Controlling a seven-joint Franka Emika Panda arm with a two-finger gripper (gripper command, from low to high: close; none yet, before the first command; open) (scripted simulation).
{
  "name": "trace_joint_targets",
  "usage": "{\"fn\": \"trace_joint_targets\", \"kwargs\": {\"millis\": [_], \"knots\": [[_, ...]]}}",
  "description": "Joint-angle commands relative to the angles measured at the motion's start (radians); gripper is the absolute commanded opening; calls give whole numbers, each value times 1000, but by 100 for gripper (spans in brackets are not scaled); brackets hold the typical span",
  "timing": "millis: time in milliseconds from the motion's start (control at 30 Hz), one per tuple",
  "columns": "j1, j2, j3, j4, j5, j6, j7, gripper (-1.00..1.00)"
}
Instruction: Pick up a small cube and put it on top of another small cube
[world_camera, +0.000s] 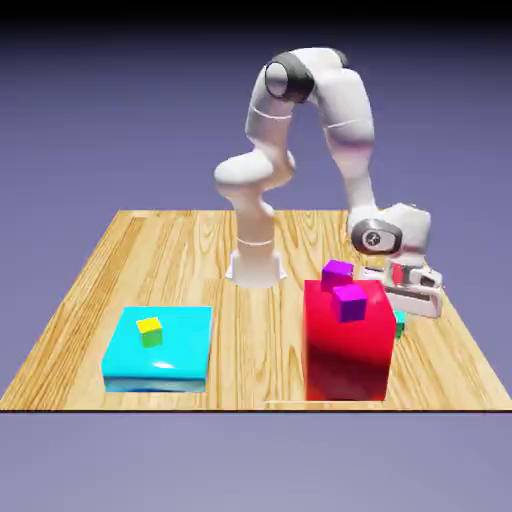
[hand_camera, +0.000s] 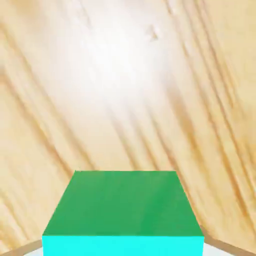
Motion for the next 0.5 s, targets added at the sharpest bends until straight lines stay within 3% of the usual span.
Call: {"fn": "trace_joint_targets", "kwargs": {"millis": [0,167,467], "knots": [[6,6,6,32,43,-27,32,-100],[17,-36,-40,199,232,-244,89,-100],[2,-207,-226,410,411,-636,-31,-100]]}}
